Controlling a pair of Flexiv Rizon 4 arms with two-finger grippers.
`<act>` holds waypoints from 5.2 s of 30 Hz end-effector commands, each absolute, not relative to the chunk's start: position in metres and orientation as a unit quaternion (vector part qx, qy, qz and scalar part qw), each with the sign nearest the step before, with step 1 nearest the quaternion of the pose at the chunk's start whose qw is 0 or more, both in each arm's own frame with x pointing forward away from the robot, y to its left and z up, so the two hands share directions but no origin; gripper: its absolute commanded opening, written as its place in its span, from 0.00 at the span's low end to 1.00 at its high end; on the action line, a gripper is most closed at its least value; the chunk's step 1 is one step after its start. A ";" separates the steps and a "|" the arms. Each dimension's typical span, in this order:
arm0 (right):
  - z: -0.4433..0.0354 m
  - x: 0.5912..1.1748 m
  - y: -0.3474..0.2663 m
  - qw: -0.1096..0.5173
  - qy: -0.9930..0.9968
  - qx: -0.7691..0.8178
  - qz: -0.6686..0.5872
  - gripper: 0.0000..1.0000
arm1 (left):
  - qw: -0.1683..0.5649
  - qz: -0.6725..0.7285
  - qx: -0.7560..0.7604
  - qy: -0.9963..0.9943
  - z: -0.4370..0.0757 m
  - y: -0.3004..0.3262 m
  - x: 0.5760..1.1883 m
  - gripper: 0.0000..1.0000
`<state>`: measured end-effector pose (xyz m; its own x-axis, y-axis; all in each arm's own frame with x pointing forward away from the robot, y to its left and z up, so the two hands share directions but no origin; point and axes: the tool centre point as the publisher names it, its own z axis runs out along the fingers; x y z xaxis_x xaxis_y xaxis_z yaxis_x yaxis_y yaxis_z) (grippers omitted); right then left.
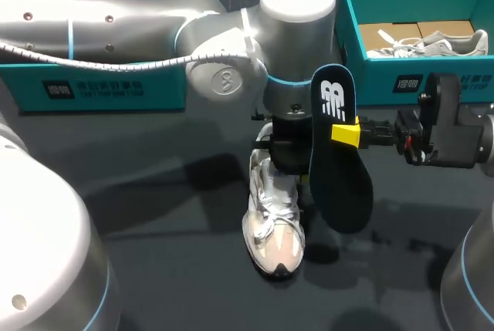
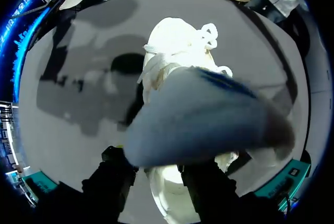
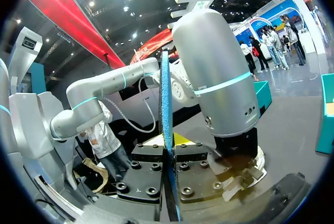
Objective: Take the shoe out of the shoebox, open the shoe tongue, remove and reinsert the insole, then place the shoe into the shoebox
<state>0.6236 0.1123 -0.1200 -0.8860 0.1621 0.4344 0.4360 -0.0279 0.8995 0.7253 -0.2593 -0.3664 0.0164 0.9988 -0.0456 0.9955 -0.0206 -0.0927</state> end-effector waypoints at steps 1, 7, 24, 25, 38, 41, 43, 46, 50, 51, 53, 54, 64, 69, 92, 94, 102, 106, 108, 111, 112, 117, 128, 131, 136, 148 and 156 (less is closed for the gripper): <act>-0.120 0.622 0.113 0.099 -0.690 -0.218 -0.683 0.00 | -0.003 0.056 -0.709 -0.703 -0.358 -0.261 0.726 0.73; -0.120 0.622 0.113 0.099 -0.690 -0.218 -0.683 0.00 | -0.070 0.091 -0.699 -0.706 -0.319 -0.262 0.736 1.00; -0.120 0.622 0.113 0.099 -0.690 -0.218 -0.683 0.00 | -0.160 0.138 -0.676 -0.706 -0.280 -0.258 0.746 1.00; -0.120 0.622 0.113 0.099 -0.690 -0.218 -0.683 0.00 | -0.172 0.159 -0.668 -0.707 -0.278 -0.255 0.750 1.00; -0.115 0.639 0.105 0.130 -0.680 -0.228 -0.685 0.00 | -0.292 0.300 -0.617 -0.666 -0.239 -0.239 0.775 1.00; -0.110 0.656 0.099 0.160 -0.677 -0.234 -0.679 0.00 | -0.318 0.317 -0.613 -0.650 -0.237 -0.234 0.779 1.00; -0.108 0.668 0.095 0.175 -0.680 -0.234 -0.673 0.00 | -0.337 0.328 -0.606 -0.641 -0.230 -0.231 0.776 1.00; -0.107 0.686 0.088 0.197 -0.677 -0.237 -0.669 0.00 | -0.370 0.356 -0.598 -0.615 -0.211 -0.229 0.770 1.00; -0.105 0.703 0.078 0.226 -0.666 -0.253 -0.664 0.00 | -0.370 0.356 -0.598 -0.615 -0.211 -0.229 0.770 1.00; -0.105 0.703 0.078 0.226 -0.666 -0.253 -0.664 0.00 | -0.370 0.356 -0.598 -0.615 -0.211 -0.229 0.770 1.00; -0.105 0.703 0.078 0.226 -0.666 -0.253 -0.664 0.00 | -0.370 0.356 -0.598 -0.615 -0.211 -0.229 0.770 1.00; -0.105 0.703 0.078 0.226 -0.666 -0.253 -0.664 0.00 | -0.370 0.356 -0.598 -0.615 -0.211 -0.229 0.770 1.00; -0.107 0.712 0.079 0.246 -0.646 -0.279 -0.667 0.00 | -0.400 0.400 -0.586 -0.580 -0.206 -0.219 0.773 1.00; -0.114 0.733 0.083 0.277 -0.618 -0.307 -0.669 0.00 | -0.443 0.424 -0.568 -0.549 -0.196 -0.214 0.776 1.00; -0.122 0.770 0.081 0.336 -0.572 -0.397 -0.635 0.00 | -0.499 0.469 -0.542 -0.488 -0.167 -0.227 0.771 1.00; -0.125 0.772 0.081 0.332 -0.576 -0.403 -0.628 0.00 | -0.500 0.475 -0.545 -0.477 -0.161 -0.230 0.770 1.00; -0.125 0.772 0.081 0.332 -0.576 -0.403 -0.628 0.00 | -0.500 0.475 -0.545 -0.477 -0.161 -0.230 0.770 1.00; -0.127 0.778 0.085 0.342 -0.570 -0.422 -0.617 0.00 | -0.499 0.474 -0.546 -0.477 -0.162 -0.234 0.769 1.00; -0.129 0.782 0.086 0.357 -0.557 -0.449 -0.600 0.00 | -0.500 0.473 -0.549 -0.474 -0.161 -0.237 0.768 1.00; -0.133 0.786 0.089 0.368 -0.547 -0.477 -0.582 0.00 | -0.503 0.472 -0.550 -0.471 -0.159 -0.241 0.768 1.00; -0.134 0.787 0.090 0.367 -0.545 -0.485 -0.577 0.00 | -0.506 0.471 -0.548 -0.471 -0.159 -0.242 0.768 1.00; -0.139 0.791 0.097 0.379 -0.525 -0.508 -0.568 0.00 | -0.510 0.474 -0.541 -0.472 -0.158 -0.251 0.771 0.76; -0.151 0.807 0.107 0.402 -0.499 -0.536 -0.550 0.00 | -0.513 0.474 -0.535 -0.475 -0.160 -0.272 0.777 0.52; -0.154 0.810 0.107 0.402 -0.494 -0.545 -0.545 0.00 | -0.514 0.474 -0.534 -0.475 -0.159 -0.275 0.778 0.51; -0.157 0.814 0.110 0.407 -0.487 -0.555 -0.538 0.00 | -0.517 0.470 -0.533 -0.477 -0.160 -0.281 0.779 0.45; -0.162 0.819 0.113 0.416 -0.469 -0.572 -0.529 0.00 | -0.519 0.464 -0.526 -0.489 -0.165 -0.294 0.785 0.37; -0.165 0.818 0.111 0.420 -0.462 -0.578 -0.526 0.00 | -0.517 0.462 -0.525 -0.494 -0.167 -0.299 0.785 0.31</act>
<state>0.8189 0.1106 -0.1648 0.0186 0.0891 0.9959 0.9754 -0.2204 0.0015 0.7849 -0.2938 -0.1665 0.0846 0.0376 -0.9957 0.9962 0.0178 0.0853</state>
